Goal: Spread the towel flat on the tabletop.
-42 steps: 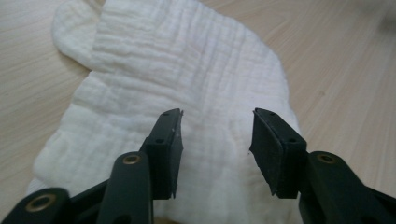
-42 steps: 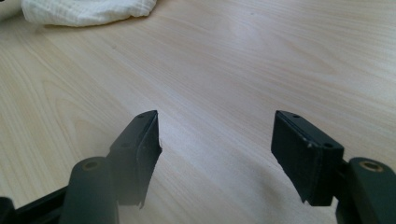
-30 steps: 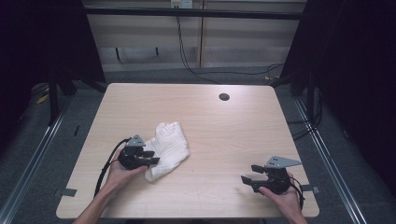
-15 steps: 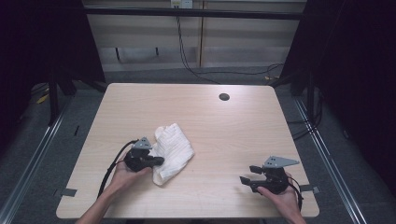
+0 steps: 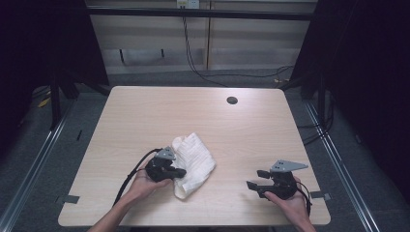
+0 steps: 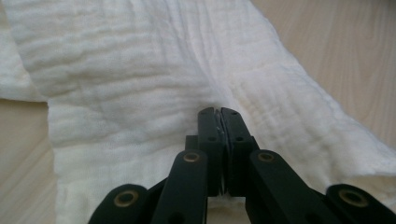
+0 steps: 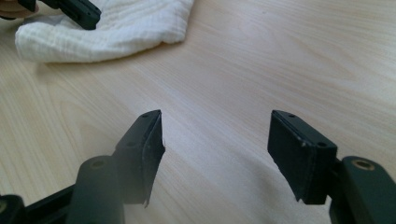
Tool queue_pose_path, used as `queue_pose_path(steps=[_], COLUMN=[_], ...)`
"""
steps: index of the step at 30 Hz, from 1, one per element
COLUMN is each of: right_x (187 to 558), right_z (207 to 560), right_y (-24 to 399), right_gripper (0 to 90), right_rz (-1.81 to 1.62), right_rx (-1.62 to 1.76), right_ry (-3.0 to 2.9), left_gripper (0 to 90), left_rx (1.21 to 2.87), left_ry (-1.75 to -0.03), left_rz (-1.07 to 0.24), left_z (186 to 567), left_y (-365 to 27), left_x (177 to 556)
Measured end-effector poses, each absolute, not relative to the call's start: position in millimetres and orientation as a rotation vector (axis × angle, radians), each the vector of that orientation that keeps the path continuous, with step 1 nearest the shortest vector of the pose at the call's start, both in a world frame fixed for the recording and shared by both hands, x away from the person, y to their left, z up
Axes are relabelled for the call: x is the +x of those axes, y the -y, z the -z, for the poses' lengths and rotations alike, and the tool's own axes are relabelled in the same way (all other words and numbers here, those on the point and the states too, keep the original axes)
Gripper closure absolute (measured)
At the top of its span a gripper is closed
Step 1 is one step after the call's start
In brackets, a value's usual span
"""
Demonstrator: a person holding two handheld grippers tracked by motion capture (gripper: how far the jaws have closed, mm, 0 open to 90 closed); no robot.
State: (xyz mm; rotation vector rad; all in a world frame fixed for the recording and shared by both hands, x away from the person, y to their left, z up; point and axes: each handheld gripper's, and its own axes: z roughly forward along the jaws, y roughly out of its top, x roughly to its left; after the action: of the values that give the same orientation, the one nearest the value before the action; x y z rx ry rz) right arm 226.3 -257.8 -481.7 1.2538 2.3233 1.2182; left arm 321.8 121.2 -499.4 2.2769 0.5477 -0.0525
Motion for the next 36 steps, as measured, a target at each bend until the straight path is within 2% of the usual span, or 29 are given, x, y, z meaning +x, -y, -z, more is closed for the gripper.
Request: queue_pose_path(steps=[4,6,10,15,17,20,21,25,26,28,29,30,32,36], right_x=[226,226,225,225,228,231,236,244,251,253,260,260,271,284], right_z=[481,480,479,475,472,469,466,459,453,451,448,448,448,453], right_y=[256,253,250,245,242,236,228,211,193,186,166,166,140,110], right_gripper=[35.1,32.6,32.5,33.2,34.7,35.2,36.7,40.3,45.4,46.0,51.0,51.0,57.5,64.3], right_rz=[-1.219,-1.209,-1.211,-1.201,-1.209,-1.21,-1.226,-1.244,-1.232,-1.221,-1.23,-1.23,-1.248,-1.256], right_rx=[1.239,1.233,1.213,1.187,1.184,1.171,1.153,1.107,1.06,1.044,0.995,0.995,0.943,0.91], right_ry=[-2.333,-2.336,-2.349,-2.365,-2.382,-2.39,-2.4,-2.432,-2.47,-2.485,-2.525,-2.525,-2.57,-2.634], left_gripper=[87.9,87.9,86.4,73.3,65.4,61.0,58.0,57.3,53.8,53.5,52.9,52.9,53.1,51.7], left_rx=[2.289,2.282,2.317,2.279,2.197,2.162,2.133,2.139,2.14,2.143,2.14,2.131,2.115,2.058], left_ry=[-0.523,-0.525,-0.476,-0.483,-0.524,-0.56,-0.589,-0.647,-0.675,-0.691,-0.707,-0.718,-0.749,-0.773], left_rz=[0.062,0.115,0.099,0.131,0.148,0.109,0.082,0.017,0.015,0.007,-0.013,-0.021,-0.058,-0.053], left_z=[499,499,497,491,480,470,463,460,464,468,471,472,472,472], left_y=[-107,-98,-86,-92,-108,-122,-139,-166,-179,-187,-192,-196,-206,-215], left_x=[316,313,305,305,310,311,314,314,315,315,315,314,315,318])
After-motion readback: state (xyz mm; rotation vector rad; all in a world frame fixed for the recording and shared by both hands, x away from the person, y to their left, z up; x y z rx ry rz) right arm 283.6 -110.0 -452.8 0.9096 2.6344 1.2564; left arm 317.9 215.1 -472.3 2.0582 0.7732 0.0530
